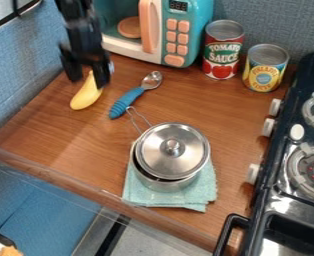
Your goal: Moved the banana on the left side of the table
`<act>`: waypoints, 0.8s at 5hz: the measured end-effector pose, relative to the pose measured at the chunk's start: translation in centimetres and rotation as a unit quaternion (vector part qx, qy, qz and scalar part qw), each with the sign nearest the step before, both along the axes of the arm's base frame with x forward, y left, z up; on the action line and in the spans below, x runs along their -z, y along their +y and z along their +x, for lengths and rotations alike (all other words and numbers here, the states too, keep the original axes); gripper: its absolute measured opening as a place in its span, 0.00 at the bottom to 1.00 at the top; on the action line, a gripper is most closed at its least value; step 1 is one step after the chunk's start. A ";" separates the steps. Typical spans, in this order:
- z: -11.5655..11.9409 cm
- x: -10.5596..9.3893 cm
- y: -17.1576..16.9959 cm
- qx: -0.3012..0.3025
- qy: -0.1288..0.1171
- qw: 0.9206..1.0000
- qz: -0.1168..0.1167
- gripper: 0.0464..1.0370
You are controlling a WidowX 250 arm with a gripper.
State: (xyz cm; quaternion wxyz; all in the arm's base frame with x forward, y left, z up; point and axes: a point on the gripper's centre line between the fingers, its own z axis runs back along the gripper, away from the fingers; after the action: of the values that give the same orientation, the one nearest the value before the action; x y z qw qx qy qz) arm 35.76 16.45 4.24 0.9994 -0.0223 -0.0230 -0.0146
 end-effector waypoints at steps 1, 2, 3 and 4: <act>-0.4 -4.6 -0.2 0.005 -0.025 1.000 -0.001 0.97; -0.9 -6.1 -1.0 -0.004 -0.045 0.999 0.000 0.96; -0.9 -6.0 -1.0 0.000 -0.044 0.999 0.000 0.96; -0.9 -6.1 -1.0 0.000 -0.044 0.999 0.000 0.96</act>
State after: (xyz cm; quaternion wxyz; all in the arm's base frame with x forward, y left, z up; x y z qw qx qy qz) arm 34.85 15.43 10.32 0.9974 -0.0220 -0.0674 -0.0154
